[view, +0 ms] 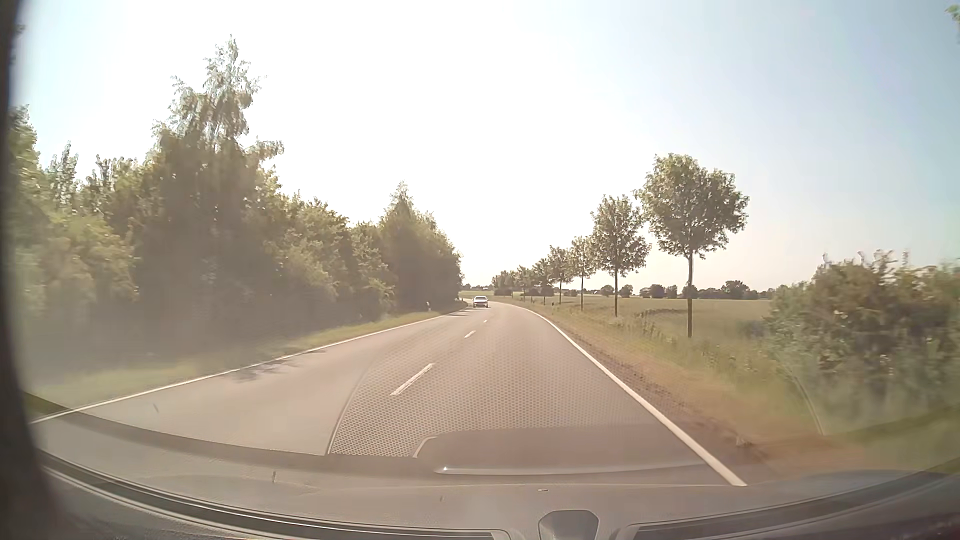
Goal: Follow the waypoints while adhering to traffic rules and regulations
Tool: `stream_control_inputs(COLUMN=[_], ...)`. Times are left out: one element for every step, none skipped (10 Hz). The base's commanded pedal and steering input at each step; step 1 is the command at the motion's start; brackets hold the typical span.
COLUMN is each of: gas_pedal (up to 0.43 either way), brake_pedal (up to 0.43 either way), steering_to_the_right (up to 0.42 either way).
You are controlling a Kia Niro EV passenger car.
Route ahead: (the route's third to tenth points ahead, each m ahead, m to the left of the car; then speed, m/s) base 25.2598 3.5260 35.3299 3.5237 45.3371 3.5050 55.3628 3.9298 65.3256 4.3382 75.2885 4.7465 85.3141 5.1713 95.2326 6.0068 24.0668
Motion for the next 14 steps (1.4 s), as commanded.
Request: stream_control_inputs(gas_pedal=[0.268,0.268,0.268,0.268,0.268,0.268,0.268,0.268,0.268,0.268,0.268,0.268,0.268,0.268], brake_pedal=[0.006,0.006,0.006,0.006,0.006,0.006,0.006,0.006,0.006,0.006,0.006,0.006,0.006,0.006], steering_to_the_right=[0.005,0.004,0.004,0.004,0.003,0.004,0.003,0.003,0.003,0.002,0.001,0.000,0.000,0.000])
